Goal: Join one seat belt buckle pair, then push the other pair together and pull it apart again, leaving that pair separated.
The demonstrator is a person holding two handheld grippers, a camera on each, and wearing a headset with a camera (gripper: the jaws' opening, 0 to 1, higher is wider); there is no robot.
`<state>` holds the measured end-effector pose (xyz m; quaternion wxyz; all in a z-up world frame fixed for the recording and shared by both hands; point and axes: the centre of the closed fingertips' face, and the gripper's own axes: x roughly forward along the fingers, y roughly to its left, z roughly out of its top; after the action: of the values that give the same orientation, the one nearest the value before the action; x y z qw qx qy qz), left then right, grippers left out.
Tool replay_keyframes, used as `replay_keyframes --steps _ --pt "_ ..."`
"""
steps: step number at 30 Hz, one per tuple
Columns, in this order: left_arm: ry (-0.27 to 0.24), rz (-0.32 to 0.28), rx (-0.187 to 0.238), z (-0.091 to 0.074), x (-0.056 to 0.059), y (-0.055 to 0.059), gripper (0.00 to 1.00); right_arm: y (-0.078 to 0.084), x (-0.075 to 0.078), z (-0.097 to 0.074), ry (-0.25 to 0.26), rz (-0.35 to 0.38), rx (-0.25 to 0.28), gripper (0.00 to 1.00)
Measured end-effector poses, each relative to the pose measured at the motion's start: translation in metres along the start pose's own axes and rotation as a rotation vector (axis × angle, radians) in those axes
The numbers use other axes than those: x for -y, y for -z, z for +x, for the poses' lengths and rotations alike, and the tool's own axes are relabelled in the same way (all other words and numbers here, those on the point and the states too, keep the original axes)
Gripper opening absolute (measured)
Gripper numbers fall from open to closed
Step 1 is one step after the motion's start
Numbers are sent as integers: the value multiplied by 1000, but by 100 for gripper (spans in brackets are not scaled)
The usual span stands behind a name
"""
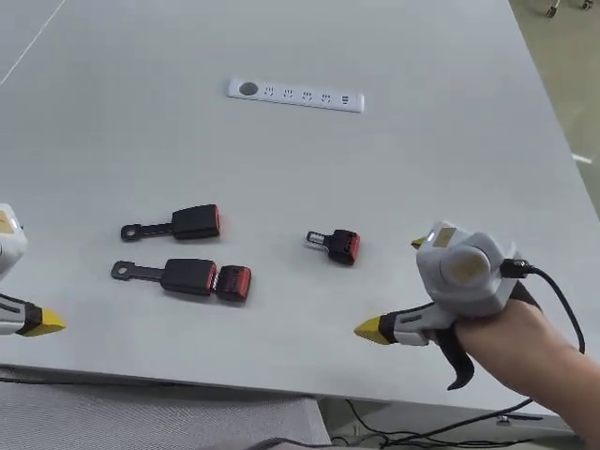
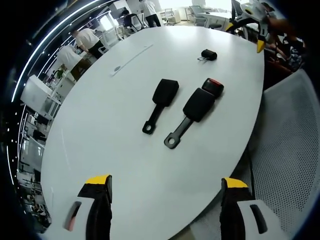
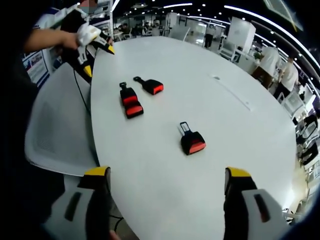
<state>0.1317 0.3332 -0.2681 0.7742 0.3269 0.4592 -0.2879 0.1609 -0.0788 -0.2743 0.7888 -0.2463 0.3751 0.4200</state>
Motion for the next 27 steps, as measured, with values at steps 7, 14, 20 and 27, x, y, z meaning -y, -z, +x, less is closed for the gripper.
replay_keyframes --steps 7,14,20,27 --pt "-36 -37 0 -6 -7 3 100 -4 -4 -2 2 -11 4 100" --pt "-31 -39 -5 -7 -4 6 100 -3 -5 -6 11 -7 -1 100" --pt "-32 -53 1 -9 -2 9 100 -8 -8 -10 7 24 28 100" --pt "-46 -105 52 -14 -6 6 100 -6 -9 -12 22 58 63 100"
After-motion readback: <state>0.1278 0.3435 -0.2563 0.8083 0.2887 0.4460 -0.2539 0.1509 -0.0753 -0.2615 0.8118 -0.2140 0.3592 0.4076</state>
